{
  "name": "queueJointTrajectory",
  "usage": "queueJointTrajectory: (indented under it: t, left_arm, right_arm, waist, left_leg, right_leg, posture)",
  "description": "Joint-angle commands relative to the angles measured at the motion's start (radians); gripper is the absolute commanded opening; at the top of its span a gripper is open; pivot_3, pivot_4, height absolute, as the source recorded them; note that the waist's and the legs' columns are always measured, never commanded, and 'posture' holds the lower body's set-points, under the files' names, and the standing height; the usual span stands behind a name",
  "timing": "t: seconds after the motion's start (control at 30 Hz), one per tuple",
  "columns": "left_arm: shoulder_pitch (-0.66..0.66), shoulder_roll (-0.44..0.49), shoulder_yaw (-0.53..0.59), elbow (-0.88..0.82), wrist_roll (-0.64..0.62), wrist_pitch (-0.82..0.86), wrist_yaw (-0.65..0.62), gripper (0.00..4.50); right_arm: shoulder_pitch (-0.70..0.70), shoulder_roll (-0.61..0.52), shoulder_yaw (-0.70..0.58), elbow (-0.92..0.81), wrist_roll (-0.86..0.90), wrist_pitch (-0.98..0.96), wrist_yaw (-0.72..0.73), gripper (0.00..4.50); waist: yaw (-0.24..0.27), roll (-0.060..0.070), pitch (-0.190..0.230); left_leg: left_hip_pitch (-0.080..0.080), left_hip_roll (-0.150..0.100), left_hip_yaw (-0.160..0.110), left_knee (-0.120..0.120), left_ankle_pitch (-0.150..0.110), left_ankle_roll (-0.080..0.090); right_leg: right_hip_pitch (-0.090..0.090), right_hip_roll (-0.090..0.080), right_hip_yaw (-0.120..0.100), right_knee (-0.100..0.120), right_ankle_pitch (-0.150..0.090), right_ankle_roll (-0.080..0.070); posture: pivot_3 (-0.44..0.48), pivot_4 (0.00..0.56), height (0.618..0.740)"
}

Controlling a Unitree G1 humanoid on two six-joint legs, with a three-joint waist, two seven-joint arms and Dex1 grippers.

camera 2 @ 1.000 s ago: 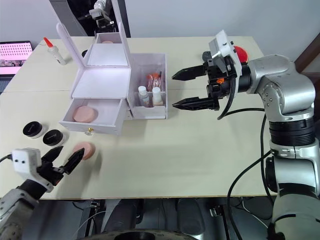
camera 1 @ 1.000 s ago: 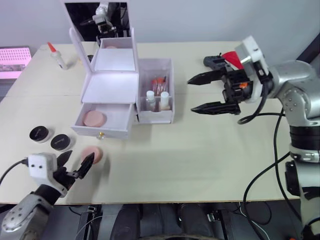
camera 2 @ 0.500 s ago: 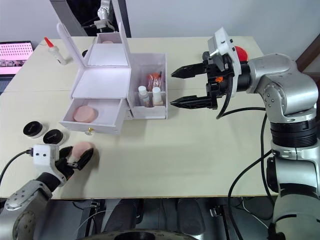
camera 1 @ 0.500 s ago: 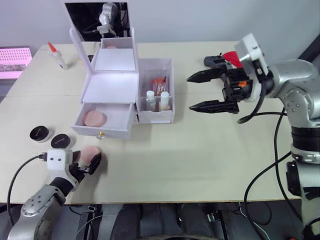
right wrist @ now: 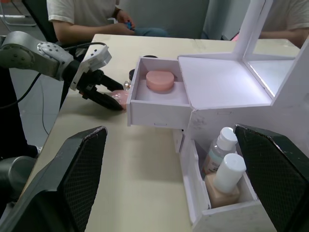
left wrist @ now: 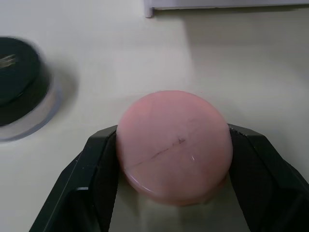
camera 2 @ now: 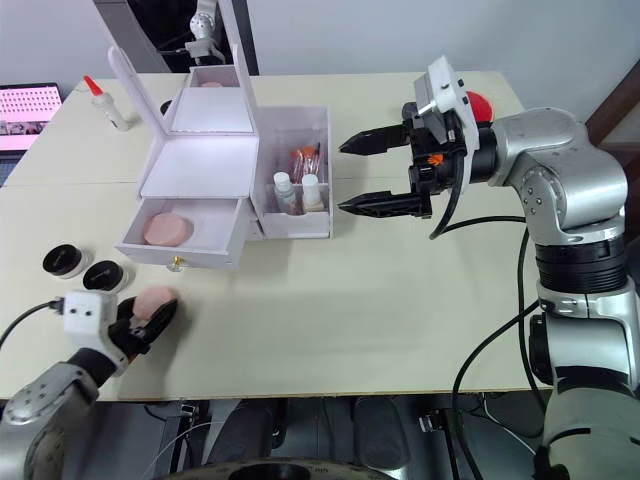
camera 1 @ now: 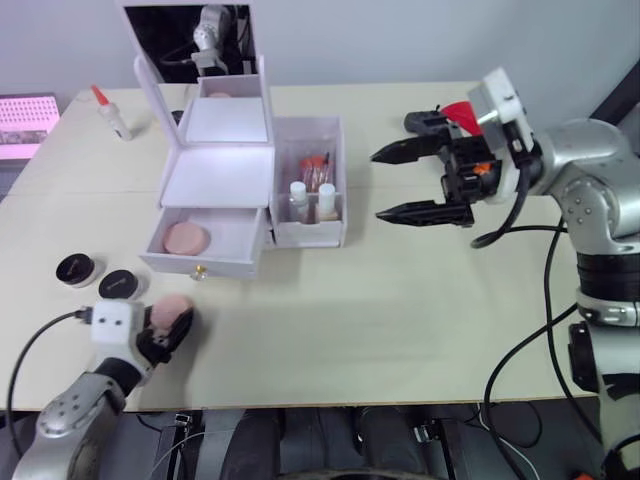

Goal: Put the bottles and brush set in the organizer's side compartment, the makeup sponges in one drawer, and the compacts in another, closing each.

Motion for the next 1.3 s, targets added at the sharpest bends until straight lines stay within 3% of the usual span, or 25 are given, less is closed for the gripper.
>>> queueJointTrajectory:
  t: [0.03,0.2,0.3,0.4,0.53,0.67,0.87,1.07,1.3]
  left_arm:
    - [0.046,-0.007,0.13,-0.077,-0.071,-0.062,-0.027,2.66]
    - [0.121,0.0,0.302,-0.169,-0.191,-0.159,-0.104,2.66]
    - [0.076,0.094,0.384,-0.22,-0.304,-0.106,-0.086,2.66]
    - [0.016,0.191,0.388,-0.24,-0.366,-0.053,-0.065,2.66]
    - [-0.268,0.444,0.239,-0.196,-0.491,0.134,0.011,2.66]
    - [-0.45,0.532,0.085,-0.131,-0.552,0.253,0.028,2.66]
    - [-0.604,0.535,-0.074,-0.029,-0.51,0.324,0.018,2.66]
    - [-0.685,0.504,-0.193,0.012,-0.456,0.331,-0.021,2.66]
    - [-0.701,0.492,-0.232,0.027,-0.397,0.338,-0.055,2.66]
  right_arm:
    - [-0.038,0.012,0.004,0.013,-0.005,-0.033,0.018,4.5]
    - [-0.058,0.027,0.021,0.066,-0.019,-0.076,0.053,4.5]
    - [-0.074,0.042,0.028,0.09,-0.022,-0.087,0.07,4.5]
    - [-0.084,0.054,0.033,0.101,-0.029,-0.092,0.077,4.5]
    - [-0.089,0.03,0.019,0.051,0.03,0.028,0.091,4.5]
    - [-0.06,-0.002,-0.011,-0.024,0.056,0.087,0.061,4.5]
    - [0.004,-0.04,-0.062,-0.124,0.086,0.144,-0.021,4.5]
    - [0.04,-0.057,-0.089,-0.18,0.112,0.171,-0.079,4.5]
    - [0.046,-0.057,-0.092,-0.194,0.121,0.172,-0.114,4.5]
  waist:
    - [0.003,0.0,0.0]
    - [0.008,-0.001,0.0]
    - [0.011,-0.001,0.0]
    - [0.012,-0.001,0.0]
    - [0.02,-0.001,0.0]
    - [0.019,0.0,0.0]
    - [0.006,0.0,0.0]
    - [0.004,-0.001,0.0]
    - [0.004,-0.001,0.0]
  left_leg:
    - [0.0,0.0,0.0,0.0,0.0,0.0]
    - [-0.001,0.0,0.0,0.001,0.0,0.0]
    - [-0.001,0.0,0.002,0.002,0.0,0.0]
    - [-0.001,0.0,0.001,0.001,0.0,0.0]
    - [-0.001,0.0,0.0,0.002,0.0,0.0]
    - [0.0,0.0,0.001,0.0,0.0,0.0]
    - [-0.001,0.0,0.001,-0.002,0.0,0.0]
    - [-0.001,0.0,0.001,0.0,0.0,0.0]
    - [-0.001,0.0,0.001,0.0,0.0,0.0]
  right_leg:
    - [0.0,0.0,0.0,0.0,0.0,0.0]
    - [0.0,-0.001,0.0,-0.001,0.0,0.0]
    - [0.001,-0.002,0.0,-0.002,0.0,0.0]
    - [0.001,-0.002,0.0,-0.001,0.0,0.0]
    - [0.001,-0.001,-0.001,0.001,0.0,0.0]
    - [0.001,-0.001,0.0,0.001,-0.001,0.001]
    - [-0.001,0.0,-0.001,0.002,-0.001,0.008]
    - [0.0,0.0,0.0,0.002,-0.002,0.004]
    - [0.0,0.0,0.0,0.002,-0.002,0.004]
  posture:
    - [0.0,0.15,0.74]
    - [0.0,0.15,0.74]
    - [0.0,0.15,0.74]
    - [0.0,0.15,0.74]
    - [0.0,0.15,0.74]
    - [0.0,0.15,0.74]
    - [0.0,0.15,0.74]
    - [0.0,0.15,0.74]
    - [0.0,0.15,0.74]
